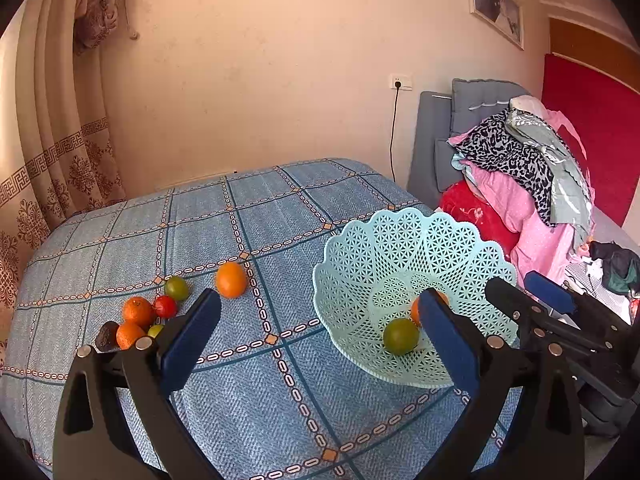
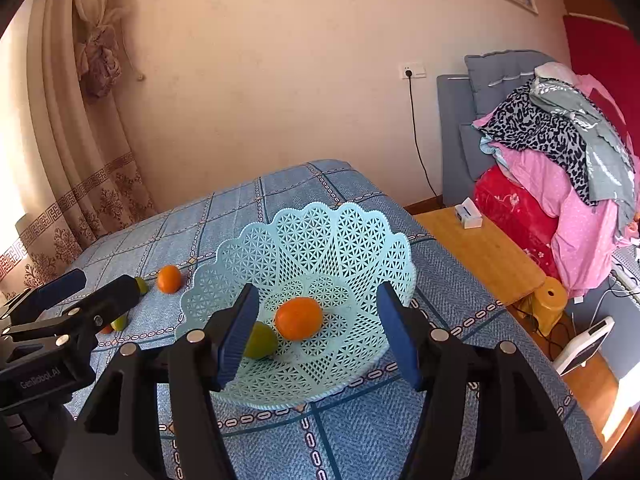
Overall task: Organize fruits
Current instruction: 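Move both tools away from the basket back toward the remaining fruit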
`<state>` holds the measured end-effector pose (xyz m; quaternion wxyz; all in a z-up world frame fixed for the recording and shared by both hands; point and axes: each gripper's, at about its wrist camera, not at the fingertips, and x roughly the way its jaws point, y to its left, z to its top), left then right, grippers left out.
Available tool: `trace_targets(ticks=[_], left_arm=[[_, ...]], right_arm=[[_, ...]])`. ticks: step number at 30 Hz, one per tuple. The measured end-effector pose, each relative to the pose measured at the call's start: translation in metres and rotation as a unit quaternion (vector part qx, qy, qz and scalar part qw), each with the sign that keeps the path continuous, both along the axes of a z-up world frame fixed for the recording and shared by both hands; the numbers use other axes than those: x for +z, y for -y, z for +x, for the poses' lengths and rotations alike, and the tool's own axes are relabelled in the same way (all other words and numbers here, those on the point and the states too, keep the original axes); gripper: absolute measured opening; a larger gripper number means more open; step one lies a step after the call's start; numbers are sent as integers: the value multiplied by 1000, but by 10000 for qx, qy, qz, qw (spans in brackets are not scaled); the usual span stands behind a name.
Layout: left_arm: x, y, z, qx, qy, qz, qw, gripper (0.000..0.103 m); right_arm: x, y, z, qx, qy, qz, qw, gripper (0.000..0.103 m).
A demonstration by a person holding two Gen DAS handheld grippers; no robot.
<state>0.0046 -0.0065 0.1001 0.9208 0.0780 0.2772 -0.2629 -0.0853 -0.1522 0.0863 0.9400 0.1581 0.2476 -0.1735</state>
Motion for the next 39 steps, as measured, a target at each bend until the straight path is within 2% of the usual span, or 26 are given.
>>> trace_targets(ticks=[13,16,20,39], left_arm=[[7,-43,-1,411,133,-18,9991,100],[7,-56,1,546,119,-20,9984,100],[5,-74,4,743,104,11,9972,100],[-24,-169,28,1761,-163,186,9841,100]], right_arm=[[4,-33,11,432,-31,-76,9990,63],[4,-42,15,566,-36,-81,9984,68],[5,-57,21,757,-57,-119,9970,69],[-4,-120,44,1536,-290,-222,9875,70]])
